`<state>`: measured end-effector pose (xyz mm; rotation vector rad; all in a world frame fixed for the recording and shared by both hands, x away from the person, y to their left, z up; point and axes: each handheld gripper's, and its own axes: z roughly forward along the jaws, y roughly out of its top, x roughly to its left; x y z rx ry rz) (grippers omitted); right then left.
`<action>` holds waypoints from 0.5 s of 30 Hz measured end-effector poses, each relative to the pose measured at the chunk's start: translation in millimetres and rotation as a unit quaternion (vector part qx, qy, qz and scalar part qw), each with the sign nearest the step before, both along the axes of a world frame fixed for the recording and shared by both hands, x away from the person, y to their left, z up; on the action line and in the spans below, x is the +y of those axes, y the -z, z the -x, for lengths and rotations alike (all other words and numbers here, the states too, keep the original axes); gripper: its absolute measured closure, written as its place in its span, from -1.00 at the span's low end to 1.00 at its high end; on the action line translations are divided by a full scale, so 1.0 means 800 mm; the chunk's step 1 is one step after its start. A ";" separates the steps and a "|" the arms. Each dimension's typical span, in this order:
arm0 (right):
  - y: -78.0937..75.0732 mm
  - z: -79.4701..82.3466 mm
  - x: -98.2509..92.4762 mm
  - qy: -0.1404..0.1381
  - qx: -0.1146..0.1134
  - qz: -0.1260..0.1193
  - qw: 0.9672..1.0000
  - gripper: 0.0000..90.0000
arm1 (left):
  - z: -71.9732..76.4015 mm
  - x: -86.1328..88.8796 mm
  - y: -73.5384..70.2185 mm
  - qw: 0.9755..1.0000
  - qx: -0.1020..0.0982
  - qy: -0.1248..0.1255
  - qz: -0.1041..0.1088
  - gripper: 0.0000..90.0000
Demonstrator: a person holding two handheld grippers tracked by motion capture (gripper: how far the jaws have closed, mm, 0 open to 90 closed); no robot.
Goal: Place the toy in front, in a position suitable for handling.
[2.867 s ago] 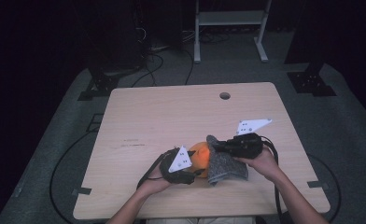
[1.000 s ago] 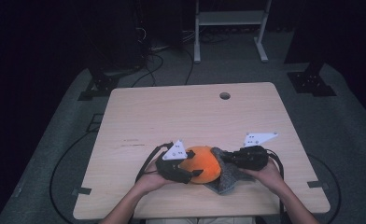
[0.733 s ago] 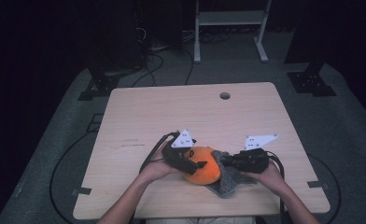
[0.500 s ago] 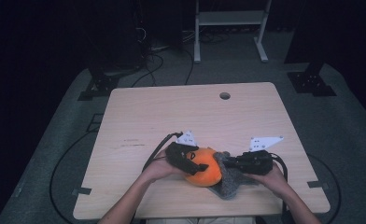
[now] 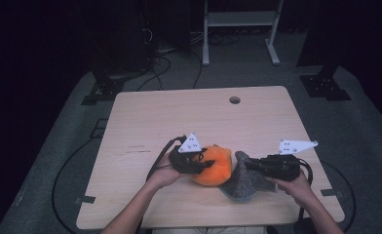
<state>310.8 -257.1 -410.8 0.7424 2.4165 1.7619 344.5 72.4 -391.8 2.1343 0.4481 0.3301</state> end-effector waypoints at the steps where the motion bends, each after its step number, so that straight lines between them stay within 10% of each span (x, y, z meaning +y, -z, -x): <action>1: -0.007 0.000 -0.008 0.009 -0.006 0.003 1.000 0.84 | -0.004 0.001 -0.002 1.000 -0.006 -0.007 -0.002 0.17; 10: -0.012 -0.004 -0.030 0.041 -0.012 0.016 0.999 0.84 | -0.055 0.007 -0.001 0.995 -0.049 -0.085 -0.001 0.12; 15: -0.009 -0.007 -0.030 0.049 -0.013 0.023 0.998 0.84 | -0.072 0.004 0.016 0.996 -0.024 -0.089 -0.020 0.08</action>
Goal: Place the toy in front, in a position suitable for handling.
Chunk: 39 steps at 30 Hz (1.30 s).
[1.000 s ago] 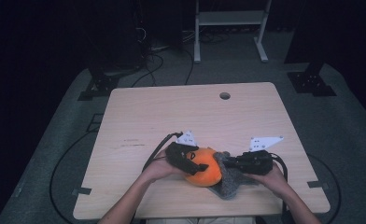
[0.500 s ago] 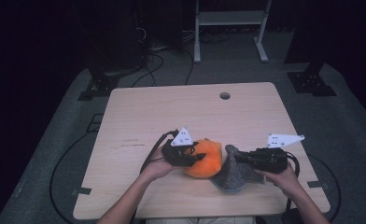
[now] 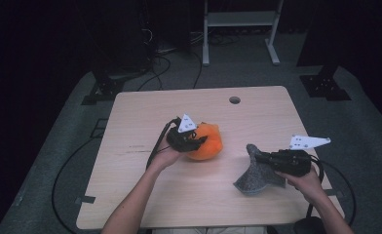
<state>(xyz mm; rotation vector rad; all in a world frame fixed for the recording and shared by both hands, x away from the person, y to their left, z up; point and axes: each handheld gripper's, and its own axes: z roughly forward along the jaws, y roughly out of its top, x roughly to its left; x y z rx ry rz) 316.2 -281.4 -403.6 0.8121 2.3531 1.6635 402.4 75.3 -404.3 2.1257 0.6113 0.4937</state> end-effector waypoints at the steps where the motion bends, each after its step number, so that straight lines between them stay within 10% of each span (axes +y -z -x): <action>1: 0.001 -0.003 0.001 0.008 0.001 0.002 1.000 0.84 | -0.002 0.000 0.004 1.000 0.007 0.004 -0.008 0.02; 15: -0.015 0.004 -0.031 0.051 -0.012 0.013 0.999 0.84 | 0.017 0.013 -0.023 0.999 -0.005 0.010 0.036 -0.46; 25: -0.036 0.012 -0.088 0.119 -0.018 0.074 0.990 0.84 | 0.034 0.039 -0.035 0.999 -0.019 0.001 0.047 -0.59; 39: 0.027 -0.062 -0.038 0.090 0.035 0.065 0.993 0.74 | 0.049 0.076 -0.031 0.998 -0.028 -0.018 0.050 -0.60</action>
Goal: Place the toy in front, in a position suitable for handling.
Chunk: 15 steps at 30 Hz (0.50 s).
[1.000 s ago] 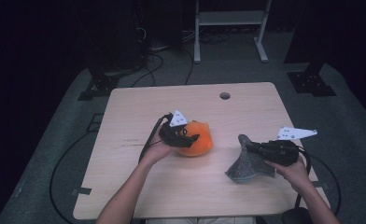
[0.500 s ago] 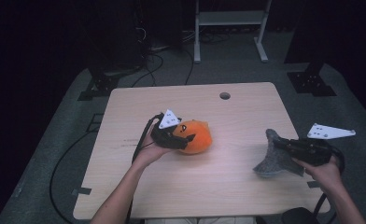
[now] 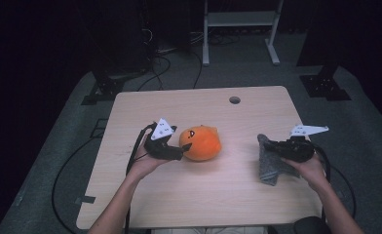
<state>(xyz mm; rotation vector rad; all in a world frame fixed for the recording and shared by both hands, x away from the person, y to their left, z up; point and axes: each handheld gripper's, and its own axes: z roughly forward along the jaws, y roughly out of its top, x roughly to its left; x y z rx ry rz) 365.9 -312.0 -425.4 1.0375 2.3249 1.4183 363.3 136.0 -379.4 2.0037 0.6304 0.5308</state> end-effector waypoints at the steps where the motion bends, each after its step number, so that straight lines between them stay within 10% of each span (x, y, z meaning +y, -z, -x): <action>1: 0.000 0.000 0.000 0.000 0.000 0.000 1.000 0.74 | 0.000 0.000 0.000 1.000 0.000 0.000 0.000 -0.60; 15: -0.003 -0.003 -0.010 0.018 -0.007 -0.049 0.999 0.12 | 0.008 0.012 0.005 1.000 0.000 -0.007 0.000 -0.62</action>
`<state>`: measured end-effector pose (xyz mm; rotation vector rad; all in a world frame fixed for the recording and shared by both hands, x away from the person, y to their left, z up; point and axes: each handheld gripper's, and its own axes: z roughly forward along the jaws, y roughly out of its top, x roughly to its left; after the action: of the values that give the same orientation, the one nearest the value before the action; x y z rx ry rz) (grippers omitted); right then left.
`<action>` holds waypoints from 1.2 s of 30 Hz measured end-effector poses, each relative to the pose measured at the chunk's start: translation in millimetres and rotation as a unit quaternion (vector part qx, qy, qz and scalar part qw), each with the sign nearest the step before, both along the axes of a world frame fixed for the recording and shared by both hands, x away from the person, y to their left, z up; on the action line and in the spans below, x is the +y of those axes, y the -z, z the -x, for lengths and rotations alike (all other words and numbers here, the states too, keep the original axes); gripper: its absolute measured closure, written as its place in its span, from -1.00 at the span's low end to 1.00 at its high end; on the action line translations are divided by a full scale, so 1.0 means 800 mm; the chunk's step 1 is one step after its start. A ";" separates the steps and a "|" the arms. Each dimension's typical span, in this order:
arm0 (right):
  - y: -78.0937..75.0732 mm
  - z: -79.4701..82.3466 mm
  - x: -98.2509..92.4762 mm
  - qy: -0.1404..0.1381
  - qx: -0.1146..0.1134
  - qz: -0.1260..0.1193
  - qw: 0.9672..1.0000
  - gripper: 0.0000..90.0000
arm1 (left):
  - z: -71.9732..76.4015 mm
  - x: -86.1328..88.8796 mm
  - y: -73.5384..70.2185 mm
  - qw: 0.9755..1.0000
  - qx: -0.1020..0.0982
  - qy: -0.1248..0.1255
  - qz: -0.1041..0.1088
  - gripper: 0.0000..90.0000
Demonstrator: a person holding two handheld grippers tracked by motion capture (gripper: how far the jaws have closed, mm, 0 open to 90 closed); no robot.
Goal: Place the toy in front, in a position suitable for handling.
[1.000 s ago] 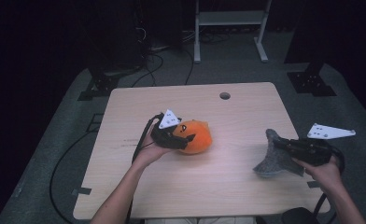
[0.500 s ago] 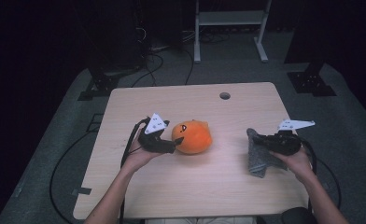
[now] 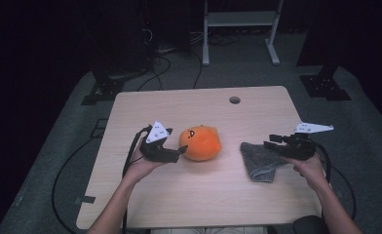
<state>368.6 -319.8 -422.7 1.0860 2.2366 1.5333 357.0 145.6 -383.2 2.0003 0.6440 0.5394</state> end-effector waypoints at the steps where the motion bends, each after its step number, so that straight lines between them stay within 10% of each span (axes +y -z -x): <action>1: -0.003 0.004 -0.003 0.004 -0.004 0.005 1.000 0.11 | 0.002 0.002 0.000 1.000 0.000 -0.001 0.002 -0.63; 36: -0.006 0.070 -0.047 0.035 -0.014 0.013 0.999 0.04 | 0.036 0.035 0.013 1.000 0.003 -0.021 0.018 -0.73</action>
<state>312.5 -357.5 -417.8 1.1159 2.1696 1.4790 327.8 174.0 -393.7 1.9585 0.6972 0.5436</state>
